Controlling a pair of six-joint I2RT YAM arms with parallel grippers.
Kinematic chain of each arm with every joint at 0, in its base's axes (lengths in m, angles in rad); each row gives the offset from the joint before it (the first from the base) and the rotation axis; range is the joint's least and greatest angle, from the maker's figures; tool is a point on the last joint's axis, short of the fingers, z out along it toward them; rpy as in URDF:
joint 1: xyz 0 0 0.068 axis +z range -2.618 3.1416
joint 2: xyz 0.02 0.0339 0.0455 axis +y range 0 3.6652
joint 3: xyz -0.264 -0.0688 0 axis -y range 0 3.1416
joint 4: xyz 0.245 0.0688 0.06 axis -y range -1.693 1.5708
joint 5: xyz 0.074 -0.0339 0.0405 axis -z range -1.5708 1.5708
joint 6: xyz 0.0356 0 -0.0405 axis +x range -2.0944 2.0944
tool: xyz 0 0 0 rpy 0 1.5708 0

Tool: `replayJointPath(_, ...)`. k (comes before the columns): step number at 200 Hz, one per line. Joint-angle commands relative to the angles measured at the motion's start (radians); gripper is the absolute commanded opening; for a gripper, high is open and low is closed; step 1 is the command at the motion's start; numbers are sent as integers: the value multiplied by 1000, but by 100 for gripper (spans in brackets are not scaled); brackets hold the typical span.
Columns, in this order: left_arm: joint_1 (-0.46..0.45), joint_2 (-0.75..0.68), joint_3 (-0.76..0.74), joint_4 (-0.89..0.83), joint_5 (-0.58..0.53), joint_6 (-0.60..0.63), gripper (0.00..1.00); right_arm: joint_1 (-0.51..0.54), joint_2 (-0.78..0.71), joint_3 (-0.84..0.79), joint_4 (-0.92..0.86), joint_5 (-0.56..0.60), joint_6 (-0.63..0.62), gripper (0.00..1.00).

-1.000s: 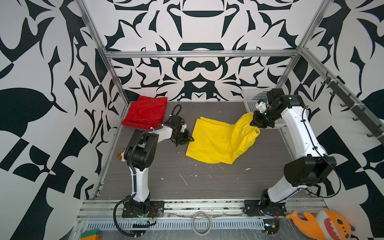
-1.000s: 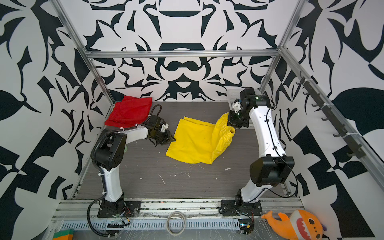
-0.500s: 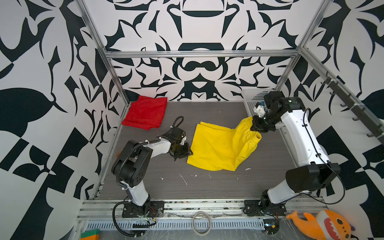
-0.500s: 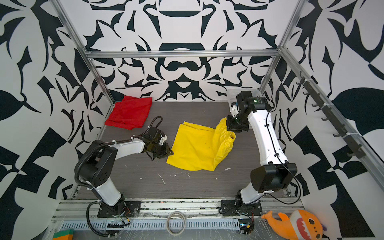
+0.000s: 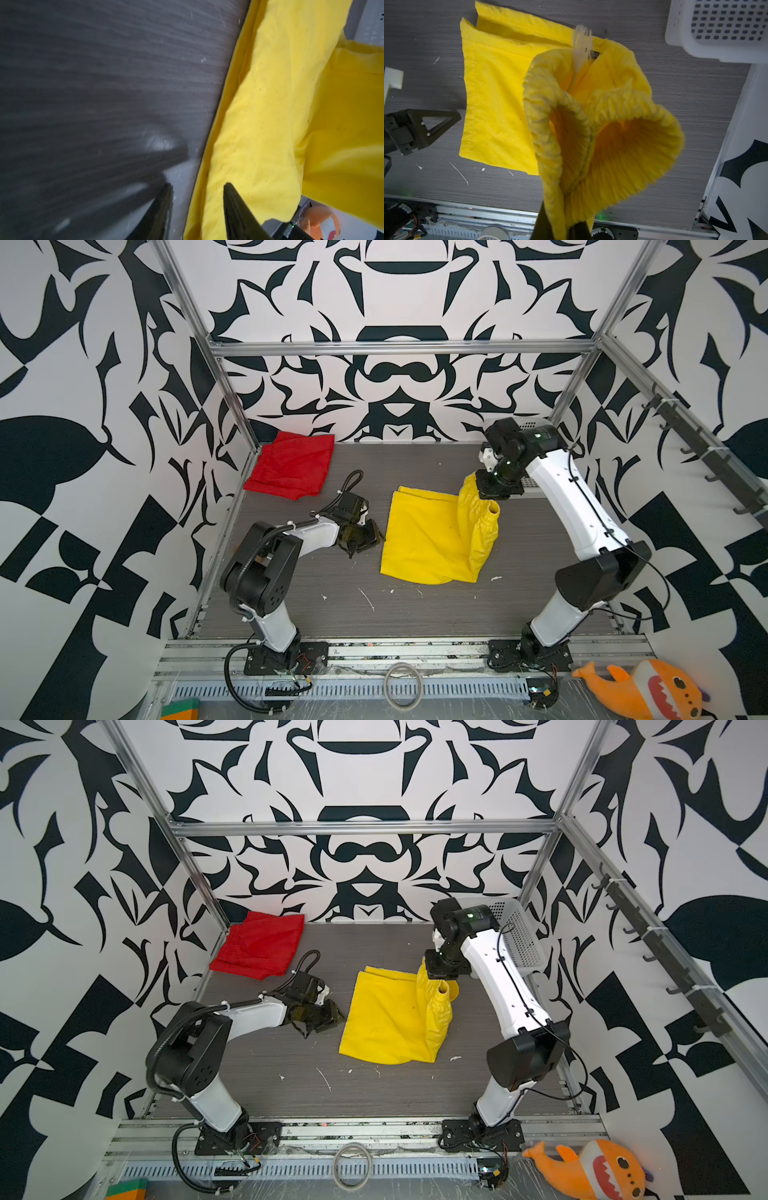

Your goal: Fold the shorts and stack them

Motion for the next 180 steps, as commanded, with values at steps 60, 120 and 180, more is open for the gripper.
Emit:
replayJointPath(60,3,122,24,112,45,-55,24,197,66,72,106,115,210,0)
replayJointPath(120,3,130,20,119,44,-60,22,292,129,-96,392,-36,265,3)
replayJointPath(180,26,19,16,63,33,-54,48,295,94,-340,787,-344,345,55)
